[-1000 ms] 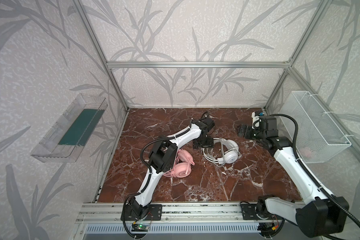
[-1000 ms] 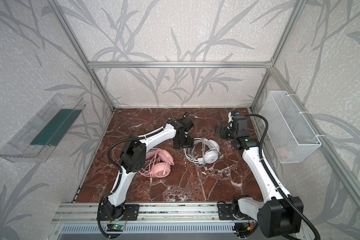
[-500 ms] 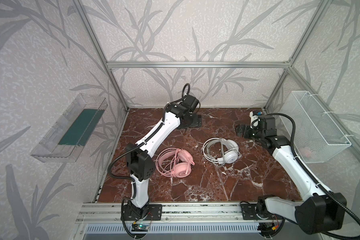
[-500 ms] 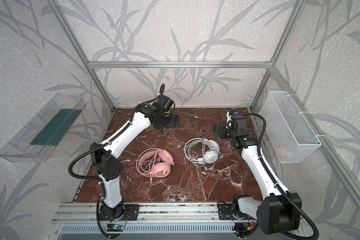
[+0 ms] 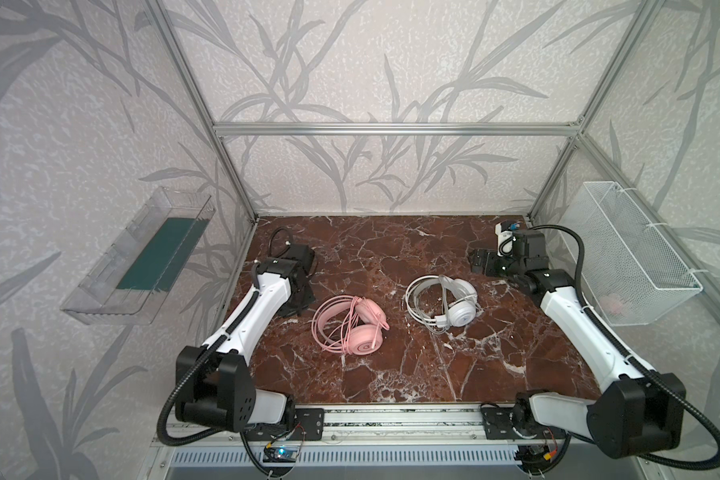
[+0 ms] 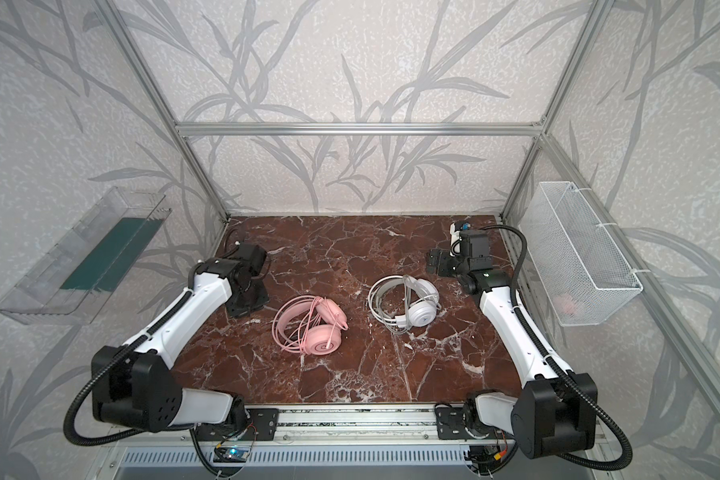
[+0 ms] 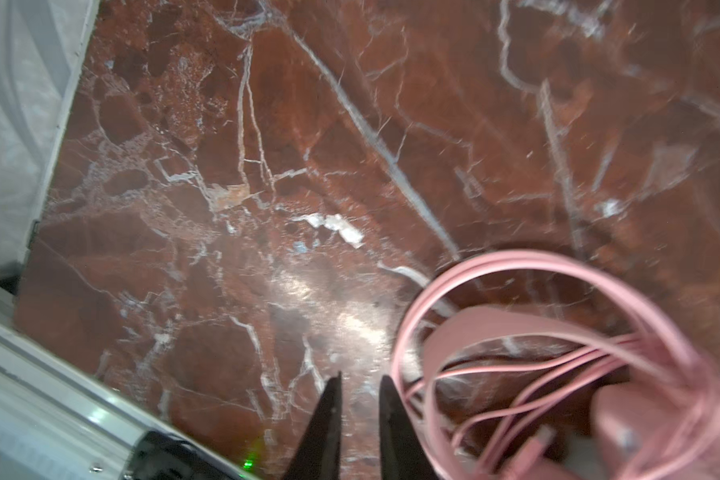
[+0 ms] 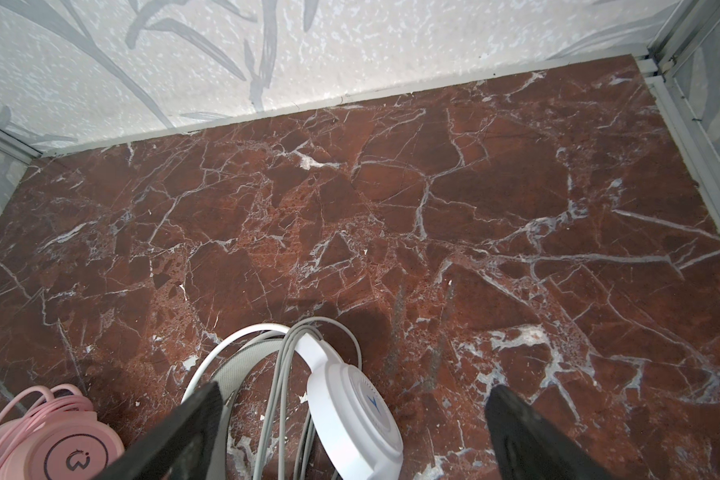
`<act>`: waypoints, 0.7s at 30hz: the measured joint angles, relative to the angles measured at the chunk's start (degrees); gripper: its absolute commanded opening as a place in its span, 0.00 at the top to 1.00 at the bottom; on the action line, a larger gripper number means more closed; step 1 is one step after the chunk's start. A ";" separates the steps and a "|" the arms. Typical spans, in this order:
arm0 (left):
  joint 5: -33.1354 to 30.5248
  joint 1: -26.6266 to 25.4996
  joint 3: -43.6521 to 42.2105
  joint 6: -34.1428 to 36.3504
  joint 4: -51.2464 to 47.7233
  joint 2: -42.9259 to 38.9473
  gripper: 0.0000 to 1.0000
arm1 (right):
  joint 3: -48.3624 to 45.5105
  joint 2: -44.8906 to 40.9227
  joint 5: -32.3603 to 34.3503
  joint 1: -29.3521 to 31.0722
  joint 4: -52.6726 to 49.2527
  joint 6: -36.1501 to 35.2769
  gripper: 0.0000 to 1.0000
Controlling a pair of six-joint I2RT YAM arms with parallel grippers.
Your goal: Wrap the headphones
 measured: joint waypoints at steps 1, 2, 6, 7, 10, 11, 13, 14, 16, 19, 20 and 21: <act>0.24 0.09 -1.73 -0.04 0.57 -0.11 1.00 | 0.00 0.20 0.11 0.00 0.00 0.02 0.01; 0.87 0.13 -3.72 -0.42 1.31 0.13 1.00 | 0.00 0.42 0.15 0.00 0.00 0.02 0.01; 3.72 0.57 -8.57 -0.96 4.09 4.07 1.00 | 0.00 0.92 0.15 0.00 0.00 0.02 0.01; 4.26 0.66 -9.16 -0.96 4.87 5.20 1.00 | 0.00 0.92 0.17 0.00 -0.02 0.04 0.01; 5.88 0.85 -11.23 -1.09 8.28 8.72 1.00 | 0.02 0.98 0.15 0.00 -0.02 0.04 0.01; 6.36 0.87 -11.67 -1.16 9.07 9.66 1.00 | 0.02 1.07 0.15 0.00 -0.02 0.04 0.01; 7.37 0.87 -11.80 -1.25 10.49 11.21 1.00 | 0.04 1.29 0.17 0.00 -0.02 0.02 0.01; 7.85 0.87 -11.80 -1.27 11.41 11.89 1.00 | 0.04 1.40 0.15 0.00 -0.02 0.02 0.01; 8.94 0.85 -11.74 -1.31 12.52 12.55 1.00 | 0.02 1.49 0.17 0.00 -0.02 0.02 0.01; 9.90 0.87 -11.65 -1.36 13.20 12.55 1.00 | 0.04 1.49 0.17 0.00 -0.02 0.02 0.01; 10.23 0.87 -11.58 -1.38 13.35 12.57 1.00 | 0.04 1.49 0.17 0.00 -0.02 0.02 0.01; 10.56 0.87 -11.47 -1.38 13.42 12.66 1.00 | 0.04 1.49 0.20 0.00 0.00 0.02 0.01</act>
